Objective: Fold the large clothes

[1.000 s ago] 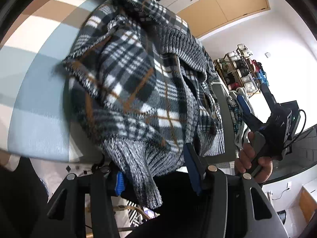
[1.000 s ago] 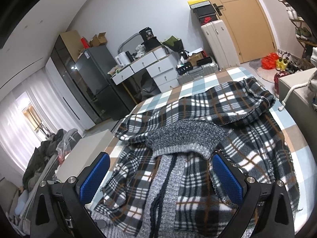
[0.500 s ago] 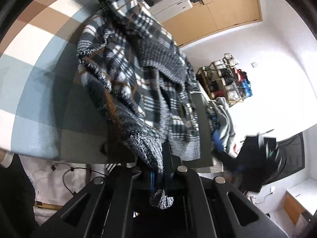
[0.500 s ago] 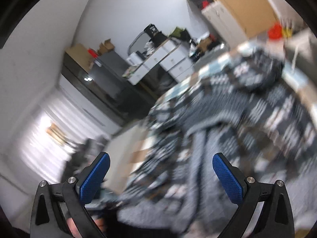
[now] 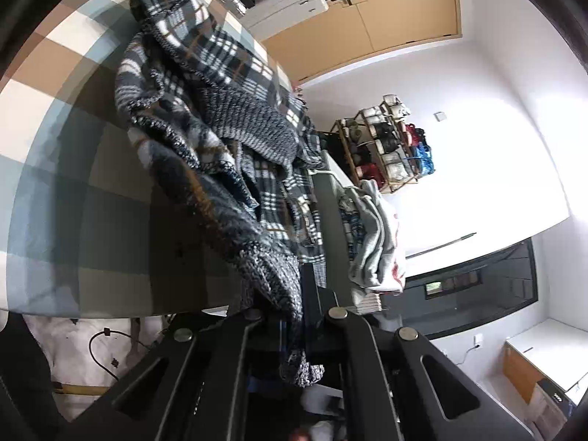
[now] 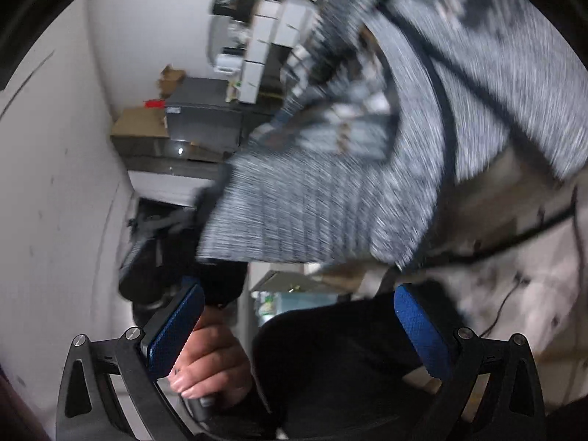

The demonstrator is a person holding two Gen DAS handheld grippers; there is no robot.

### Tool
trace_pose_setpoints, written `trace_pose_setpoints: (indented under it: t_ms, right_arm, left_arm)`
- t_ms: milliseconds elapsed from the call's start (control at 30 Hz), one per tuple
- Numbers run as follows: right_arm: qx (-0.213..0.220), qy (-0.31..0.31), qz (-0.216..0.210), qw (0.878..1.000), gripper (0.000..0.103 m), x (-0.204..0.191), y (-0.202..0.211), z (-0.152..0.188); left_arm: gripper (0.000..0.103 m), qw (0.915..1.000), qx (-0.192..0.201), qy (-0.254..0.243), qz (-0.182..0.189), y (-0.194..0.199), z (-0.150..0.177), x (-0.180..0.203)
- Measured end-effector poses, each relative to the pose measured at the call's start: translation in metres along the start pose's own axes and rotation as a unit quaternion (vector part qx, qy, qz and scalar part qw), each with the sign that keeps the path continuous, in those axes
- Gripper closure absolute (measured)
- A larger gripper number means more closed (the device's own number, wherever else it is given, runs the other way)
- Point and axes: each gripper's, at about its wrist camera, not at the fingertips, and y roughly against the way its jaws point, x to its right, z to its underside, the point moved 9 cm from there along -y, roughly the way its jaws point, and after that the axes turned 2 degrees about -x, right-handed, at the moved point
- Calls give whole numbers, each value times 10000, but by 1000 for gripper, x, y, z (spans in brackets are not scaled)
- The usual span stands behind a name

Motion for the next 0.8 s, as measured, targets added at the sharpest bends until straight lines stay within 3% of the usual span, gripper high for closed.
trace_pose_setpoints:
  t_ms: [233, 500, 667, 800]
  right_arm:
    - [62, -1089, -991, 9891, 0, 4, -35, -20]
    - [310, -516, -507, 9969, 0, -9, -37, -36]
    - [230, -732, -618, 9951, 0, 4, -32, -30]
    - [402, -798, -664, 9938, 0, 15, -11, -30]
  left_arm:
    - [102, 9997, 74, -33, 251, 9, 1, 7]
    - [102, 9996, 50, -18, 276, 15, -1, 1]
    - [102, 9996, 7, 125, 248, 10, -4, -8]
    - [102, 9997, -43, 70, 238, 8, -1, -5]
